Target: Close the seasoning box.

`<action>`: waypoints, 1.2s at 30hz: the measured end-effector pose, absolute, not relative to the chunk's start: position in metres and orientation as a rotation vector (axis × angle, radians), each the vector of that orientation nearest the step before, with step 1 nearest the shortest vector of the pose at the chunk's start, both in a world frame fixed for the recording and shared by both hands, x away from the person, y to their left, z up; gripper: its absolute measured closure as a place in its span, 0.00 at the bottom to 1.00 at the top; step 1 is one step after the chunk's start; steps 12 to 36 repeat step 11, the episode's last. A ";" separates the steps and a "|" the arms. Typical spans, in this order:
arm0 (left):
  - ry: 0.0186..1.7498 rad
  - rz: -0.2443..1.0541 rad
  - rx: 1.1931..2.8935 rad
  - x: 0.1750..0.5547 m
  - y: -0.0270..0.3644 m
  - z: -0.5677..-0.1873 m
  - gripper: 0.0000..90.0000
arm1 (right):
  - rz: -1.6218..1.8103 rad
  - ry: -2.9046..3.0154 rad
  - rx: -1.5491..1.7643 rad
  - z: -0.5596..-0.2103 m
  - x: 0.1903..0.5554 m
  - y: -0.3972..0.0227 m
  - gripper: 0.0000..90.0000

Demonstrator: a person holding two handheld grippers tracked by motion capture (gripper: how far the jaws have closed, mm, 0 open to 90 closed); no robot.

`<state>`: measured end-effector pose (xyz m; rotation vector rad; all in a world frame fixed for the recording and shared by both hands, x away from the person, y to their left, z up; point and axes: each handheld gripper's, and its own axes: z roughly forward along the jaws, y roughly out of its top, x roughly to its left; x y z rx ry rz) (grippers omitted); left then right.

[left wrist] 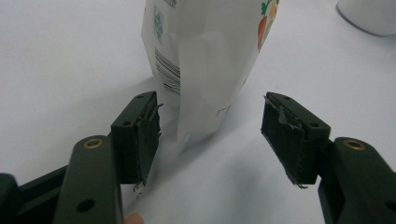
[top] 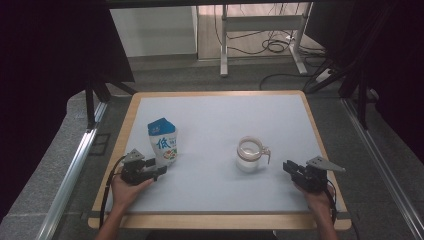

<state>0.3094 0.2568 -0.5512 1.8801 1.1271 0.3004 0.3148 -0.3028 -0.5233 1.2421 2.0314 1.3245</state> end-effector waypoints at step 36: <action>1.121 0.307 1.875 0.309 0.258 -0.549 0.41 | 1.314 2.034 1.233 -0.523 0.315 -0.300 0.65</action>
